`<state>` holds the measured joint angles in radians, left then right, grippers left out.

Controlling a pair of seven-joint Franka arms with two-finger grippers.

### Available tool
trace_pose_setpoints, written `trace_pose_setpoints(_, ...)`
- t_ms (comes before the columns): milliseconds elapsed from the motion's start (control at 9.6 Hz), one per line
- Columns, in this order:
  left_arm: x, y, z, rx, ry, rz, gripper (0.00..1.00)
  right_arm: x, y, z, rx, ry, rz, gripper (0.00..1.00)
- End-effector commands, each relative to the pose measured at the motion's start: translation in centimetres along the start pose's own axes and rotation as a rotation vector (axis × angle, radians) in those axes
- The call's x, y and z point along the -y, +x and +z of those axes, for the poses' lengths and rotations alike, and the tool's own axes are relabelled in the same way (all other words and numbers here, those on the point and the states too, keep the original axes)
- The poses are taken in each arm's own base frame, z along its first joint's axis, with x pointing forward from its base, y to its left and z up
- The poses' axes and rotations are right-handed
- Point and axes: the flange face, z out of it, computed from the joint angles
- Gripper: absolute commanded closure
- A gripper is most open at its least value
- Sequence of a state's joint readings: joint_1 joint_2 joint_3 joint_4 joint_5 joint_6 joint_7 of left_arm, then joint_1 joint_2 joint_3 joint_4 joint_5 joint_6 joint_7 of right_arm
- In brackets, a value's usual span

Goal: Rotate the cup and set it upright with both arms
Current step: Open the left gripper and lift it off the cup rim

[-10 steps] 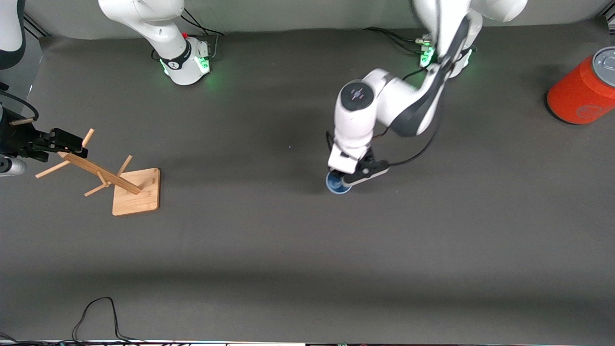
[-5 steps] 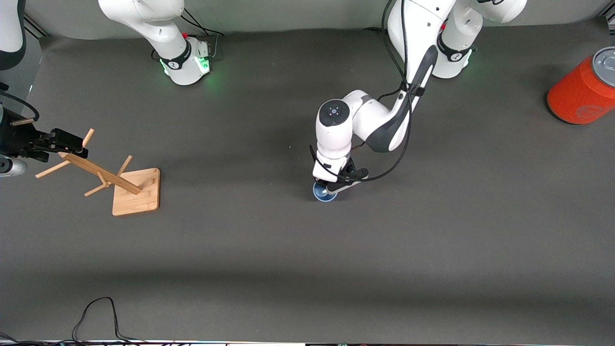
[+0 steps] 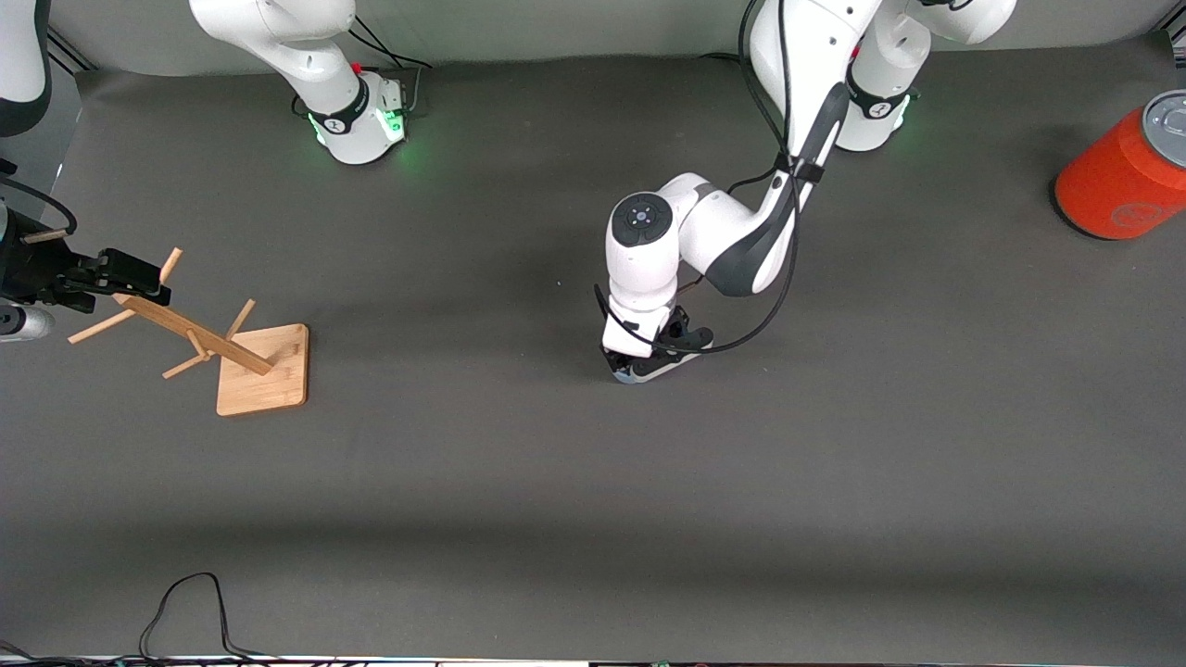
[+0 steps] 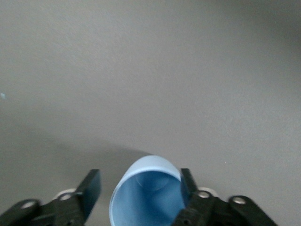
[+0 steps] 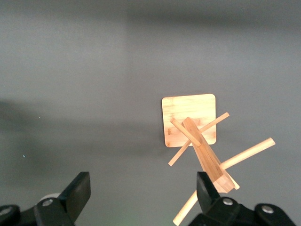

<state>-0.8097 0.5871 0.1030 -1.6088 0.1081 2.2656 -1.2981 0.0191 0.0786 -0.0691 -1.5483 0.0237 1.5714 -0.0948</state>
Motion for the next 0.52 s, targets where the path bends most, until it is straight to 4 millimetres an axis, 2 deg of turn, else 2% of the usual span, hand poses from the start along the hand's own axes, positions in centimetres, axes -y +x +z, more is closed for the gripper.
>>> trace_pose_setpoints(0,0.7,4.9,-5.5,0.005,0.068,-0.069,0.00,0.1,-0.1,0.2,-0.015,-0.008,-0.012,0.00)
trace_pose_setpoints(104,1.1,7.4,-8.8,0.003,0.061,-0.042,0.00,0.1,-0.2,0.1,-0.016,-0.008,-0.009,0.00)
trace_pose_setpoints(208,3.3,10.9,-12.6,0.022,0.044,0.000,0.00,0.1,-0.2,0.1,-0.017,-0.002,-0.009,0.00)
trace_pose_setpoints(312,6.8,14.8,-17.6,0.034,-0.003,0.032,0.00,0.2,-0.2,0.0,-0.017,0.001,-0.003,0.00)
trace_pose_setpoints(417,11.5,18.3,-21.9,0.046,0.009,0.064,0.00,0.2,-0.3,0.0,-0.019,0.002,0.034,0.00)
